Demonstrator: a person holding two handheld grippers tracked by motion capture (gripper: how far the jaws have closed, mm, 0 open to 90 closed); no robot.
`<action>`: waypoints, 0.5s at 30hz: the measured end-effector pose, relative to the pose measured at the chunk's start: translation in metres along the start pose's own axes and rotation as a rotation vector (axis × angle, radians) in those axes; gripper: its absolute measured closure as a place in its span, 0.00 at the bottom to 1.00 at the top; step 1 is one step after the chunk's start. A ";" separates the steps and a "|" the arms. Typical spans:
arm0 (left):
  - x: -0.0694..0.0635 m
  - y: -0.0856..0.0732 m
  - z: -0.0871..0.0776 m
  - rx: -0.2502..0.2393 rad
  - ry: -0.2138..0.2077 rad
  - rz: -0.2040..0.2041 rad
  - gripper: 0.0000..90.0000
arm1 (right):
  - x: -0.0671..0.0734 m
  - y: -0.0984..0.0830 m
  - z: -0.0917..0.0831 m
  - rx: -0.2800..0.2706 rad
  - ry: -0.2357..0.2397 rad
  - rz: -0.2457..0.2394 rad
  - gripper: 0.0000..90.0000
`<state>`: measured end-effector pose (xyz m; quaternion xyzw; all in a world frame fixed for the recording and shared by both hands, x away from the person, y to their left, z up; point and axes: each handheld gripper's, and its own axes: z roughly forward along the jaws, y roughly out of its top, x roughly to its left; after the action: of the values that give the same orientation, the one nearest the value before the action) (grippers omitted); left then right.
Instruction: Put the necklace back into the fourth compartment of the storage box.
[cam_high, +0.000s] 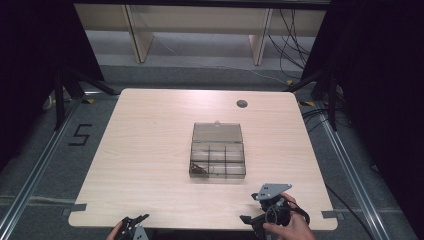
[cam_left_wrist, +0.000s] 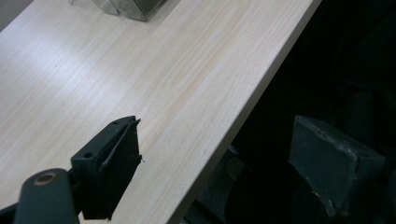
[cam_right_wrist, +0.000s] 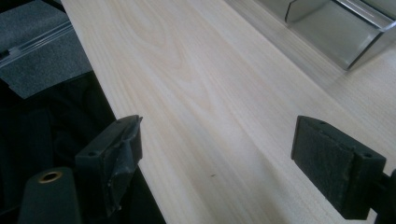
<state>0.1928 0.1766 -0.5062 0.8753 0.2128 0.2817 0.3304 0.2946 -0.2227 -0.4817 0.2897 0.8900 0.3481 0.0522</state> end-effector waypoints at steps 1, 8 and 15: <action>0.000 0.000 0.000 -0.004 0.004 -0.002 0.17 | 0.001 -0.001 0.001 -0.014 0.004 0.010 0.19; 0.000 0.000 -0.001 0.008 -0.008 0.010 0.17 | 0.004 -0.006 -0.001 -0.042 -0.008 -0.003 0.19; -0.001 -0.001 0.000 -0.010 0.002 -0.012 0.17 | 0.007 -0.010 -0.007 -0.020 -0.016 -0.019 0.19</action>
<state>0.1923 0.1764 -0.5070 0.8721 0.2173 0.2816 0.3362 0.2820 -0.2284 -0.4823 0.2834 0.8889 0.3540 0.0653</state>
